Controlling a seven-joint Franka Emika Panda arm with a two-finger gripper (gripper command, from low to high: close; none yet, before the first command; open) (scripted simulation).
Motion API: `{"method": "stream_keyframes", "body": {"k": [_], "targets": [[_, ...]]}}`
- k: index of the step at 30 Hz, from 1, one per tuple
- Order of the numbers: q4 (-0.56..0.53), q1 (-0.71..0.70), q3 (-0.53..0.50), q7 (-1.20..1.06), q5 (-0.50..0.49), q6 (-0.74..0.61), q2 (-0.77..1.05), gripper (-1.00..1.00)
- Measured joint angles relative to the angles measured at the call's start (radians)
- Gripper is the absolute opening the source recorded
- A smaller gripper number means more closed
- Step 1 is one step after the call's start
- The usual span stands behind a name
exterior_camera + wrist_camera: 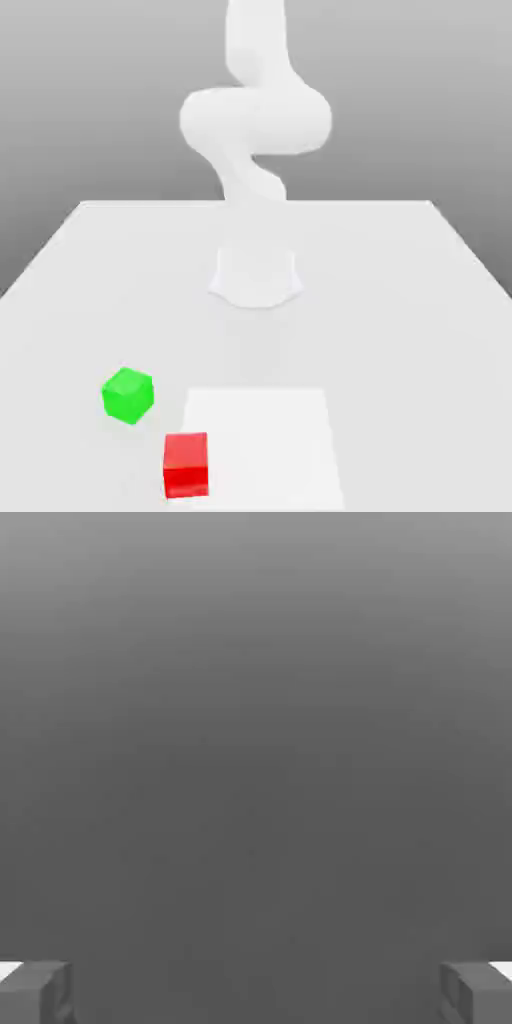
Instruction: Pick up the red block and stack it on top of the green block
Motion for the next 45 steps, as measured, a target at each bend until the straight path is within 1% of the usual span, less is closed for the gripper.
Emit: {"method": "stream_keyframes", "body": {"k": [8,16,20,24,29,30,37,42,45], "targets": [[-0.063,0.031,-0.078,-0.114,0.042,0.117,0.297,0.00],[-0.125,0.034,-0.126,-0.225,0.083,0.232,0.587,0.00],[-0.156,0.014,-0.135,-0.270,0.088,0.290,0.731,0.00],[-0.185,0.000,-0.144,-0.297,0.072,0.352,0.872,0.00],[-0.167,-0.039,-0.098,-0.343,0.122,0.490,1.052,0.00],[-0.164,-0.046,-0.090,-0.350,0.131,0.509,1.075,-1.00],[-0.164,-0.047,-0.089,-0.349,0.129,0.508,1.075,-1.00],[-0.191,-0.027,-0.125,-0.306,0.062,0.379,0.916,-1.00],[-0.247,-0.063,-0.165,-0.412,-0.010,0.352,0.826,-1.00]]}}
